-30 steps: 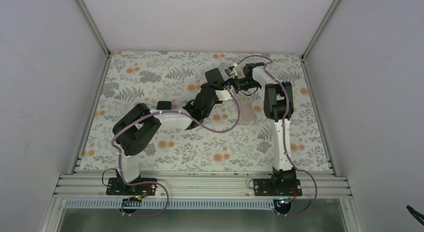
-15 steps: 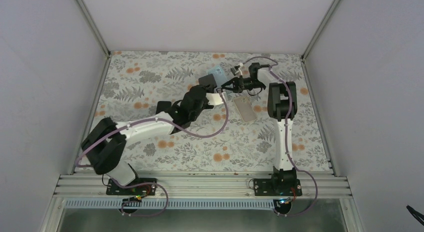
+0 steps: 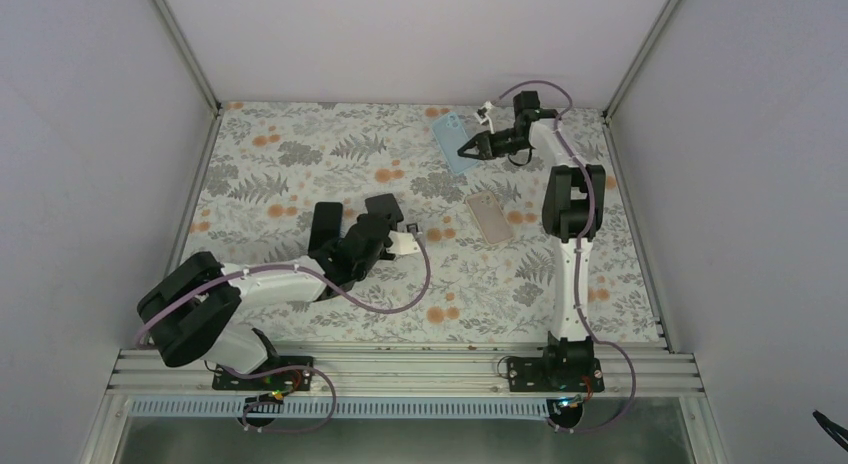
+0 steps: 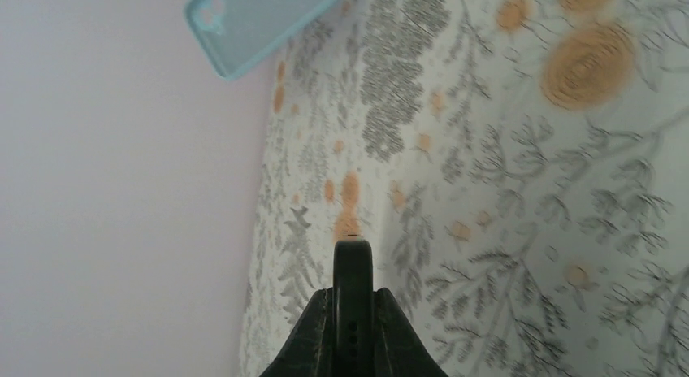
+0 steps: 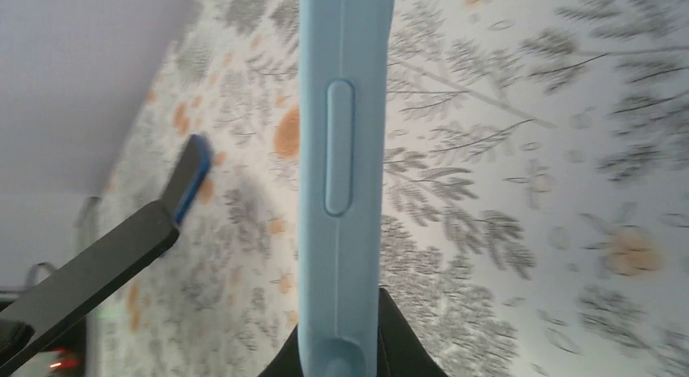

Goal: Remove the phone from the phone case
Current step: Place the phone case at the center of the board.

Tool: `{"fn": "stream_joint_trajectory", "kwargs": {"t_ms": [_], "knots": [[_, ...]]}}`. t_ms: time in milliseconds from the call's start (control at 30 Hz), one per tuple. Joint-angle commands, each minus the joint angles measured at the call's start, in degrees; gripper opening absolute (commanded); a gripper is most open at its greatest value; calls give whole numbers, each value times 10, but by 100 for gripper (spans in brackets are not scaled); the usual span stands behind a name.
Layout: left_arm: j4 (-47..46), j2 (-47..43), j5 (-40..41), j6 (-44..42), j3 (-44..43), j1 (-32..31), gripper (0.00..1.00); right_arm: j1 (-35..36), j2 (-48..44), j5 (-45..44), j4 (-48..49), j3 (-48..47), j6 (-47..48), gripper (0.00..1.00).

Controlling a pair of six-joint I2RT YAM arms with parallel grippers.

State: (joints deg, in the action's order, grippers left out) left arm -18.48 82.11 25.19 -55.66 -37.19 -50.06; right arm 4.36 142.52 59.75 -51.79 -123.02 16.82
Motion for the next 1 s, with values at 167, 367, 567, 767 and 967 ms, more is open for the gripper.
{"fn": "stream_joint_trajectory", "kwargs": {"t_ms": [167,367,567,767,967], "knots": [[-118,41,23,-15,42,-9,2,-22,-61,-173,-60,-27,7,3],[-197,92,29,-33,73,-13,2,-52,-82,-181,-134,46,52,3],[-236,125,30,-47,84,-18,2,-92,-144,-222,-123,148,83,4],[-213,133,10,-44,85,-26,3,-111,-168,-289,-107,191,93,4],[-151,127,-31,-49,89,-39,34,-117,-173,-344,-91,208,88,14]]}}
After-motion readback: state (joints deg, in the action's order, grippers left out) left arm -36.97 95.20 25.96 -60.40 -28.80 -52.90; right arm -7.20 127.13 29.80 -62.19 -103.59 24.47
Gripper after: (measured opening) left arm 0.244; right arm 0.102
